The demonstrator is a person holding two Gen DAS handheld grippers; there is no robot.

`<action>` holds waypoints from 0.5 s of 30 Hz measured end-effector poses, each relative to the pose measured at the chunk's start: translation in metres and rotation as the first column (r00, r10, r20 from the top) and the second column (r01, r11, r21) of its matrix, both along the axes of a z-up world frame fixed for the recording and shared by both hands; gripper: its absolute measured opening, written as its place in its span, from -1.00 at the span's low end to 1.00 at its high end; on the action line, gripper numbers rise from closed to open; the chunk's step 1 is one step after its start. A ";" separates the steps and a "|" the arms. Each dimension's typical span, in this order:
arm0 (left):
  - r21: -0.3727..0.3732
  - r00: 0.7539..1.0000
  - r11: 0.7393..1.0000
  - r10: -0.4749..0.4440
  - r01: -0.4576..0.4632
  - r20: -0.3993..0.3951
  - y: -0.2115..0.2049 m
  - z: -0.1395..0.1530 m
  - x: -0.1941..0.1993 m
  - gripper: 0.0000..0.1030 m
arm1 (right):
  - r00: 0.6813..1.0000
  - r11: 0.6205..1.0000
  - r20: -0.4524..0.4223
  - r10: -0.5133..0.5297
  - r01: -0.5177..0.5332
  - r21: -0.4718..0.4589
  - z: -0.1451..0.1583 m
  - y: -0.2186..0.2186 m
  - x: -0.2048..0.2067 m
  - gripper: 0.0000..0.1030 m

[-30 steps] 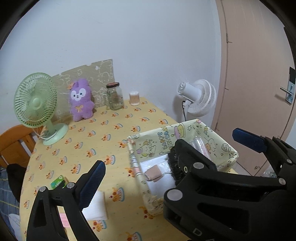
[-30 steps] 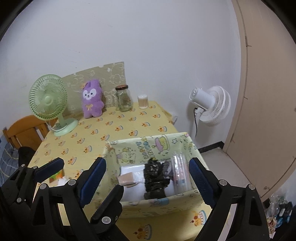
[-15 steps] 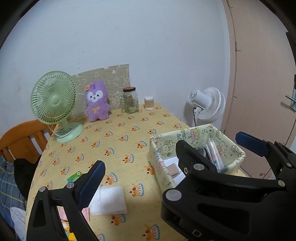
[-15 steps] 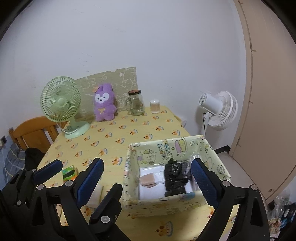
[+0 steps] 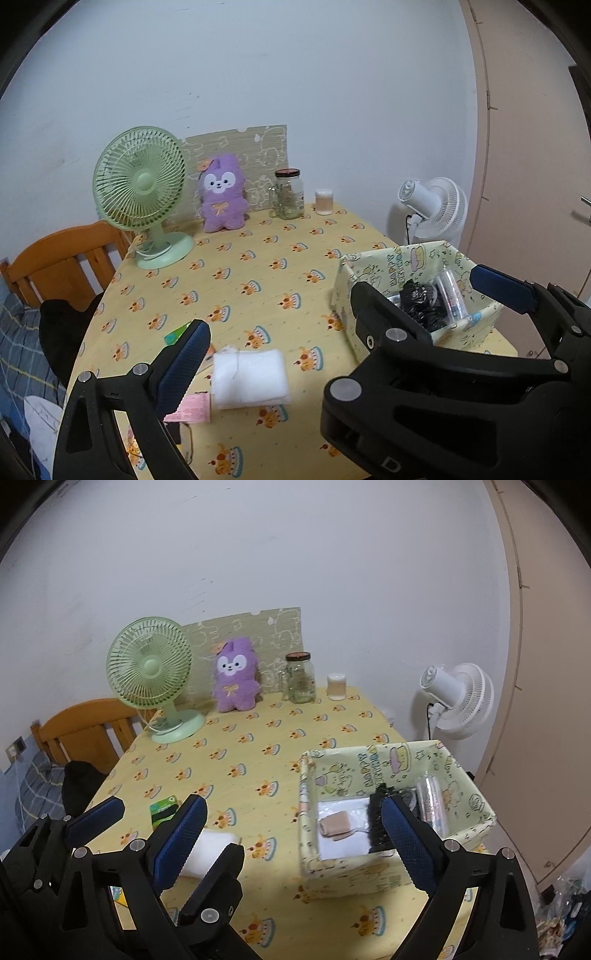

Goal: Organize soft objects
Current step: 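Withdraw both open tools from the box back over the table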

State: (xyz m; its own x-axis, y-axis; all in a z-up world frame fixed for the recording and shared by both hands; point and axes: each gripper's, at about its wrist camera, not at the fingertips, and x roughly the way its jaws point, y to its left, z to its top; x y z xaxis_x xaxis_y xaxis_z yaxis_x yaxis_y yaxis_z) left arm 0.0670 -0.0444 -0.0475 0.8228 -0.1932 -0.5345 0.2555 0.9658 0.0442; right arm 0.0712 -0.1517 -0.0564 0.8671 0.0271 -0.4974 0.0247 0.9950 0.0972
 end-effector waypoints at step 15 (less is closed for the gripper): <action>0.004 0.998 0.998 0.066 -0.066 -0.023 0.030 -0.023 -0.011 0.92 | 0.998 0.998 -0.021 0.057 -0.057 0.015 -0.022 0.032 -0.002 0.89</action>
